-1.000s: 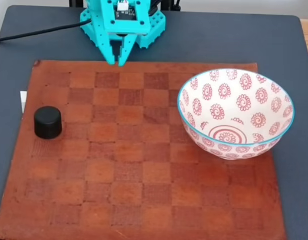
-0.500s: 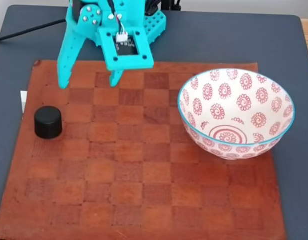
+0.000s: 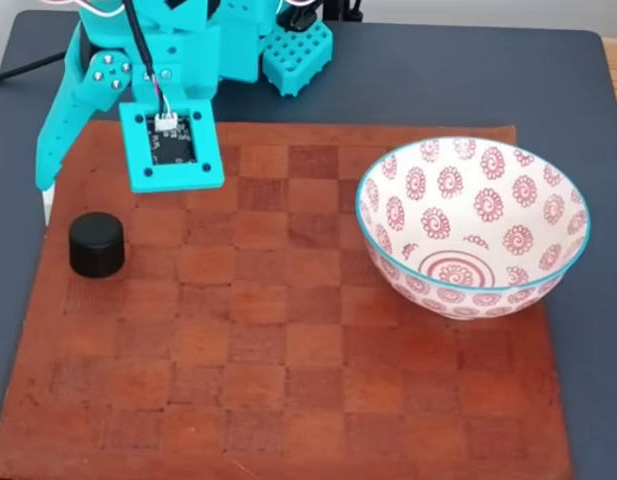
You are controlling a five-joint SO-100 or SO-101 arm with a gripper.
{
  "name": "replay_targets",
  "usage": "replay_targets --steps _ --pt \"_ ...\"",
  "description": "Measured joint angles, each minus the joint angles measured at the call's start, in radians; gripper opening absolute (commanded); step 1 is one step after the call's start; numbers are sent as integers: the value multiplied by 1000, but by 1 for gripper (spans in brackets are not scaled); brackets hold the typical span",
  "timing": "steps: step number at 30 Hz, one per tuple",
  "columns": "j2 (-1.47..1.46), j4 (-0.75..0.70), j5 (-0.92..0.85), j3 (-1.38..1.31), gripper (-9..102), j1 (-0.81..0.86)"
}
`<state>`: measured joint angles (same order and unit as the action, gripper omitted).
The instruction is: Grasp a black cylinder and put it in a bowl.
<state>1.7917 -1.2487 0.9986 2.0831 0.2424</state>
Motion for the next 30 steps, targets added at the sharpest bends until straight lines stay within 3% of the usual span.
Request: replay_targets --steps 30 --pt "-273 51 -2 -69 36 -2"
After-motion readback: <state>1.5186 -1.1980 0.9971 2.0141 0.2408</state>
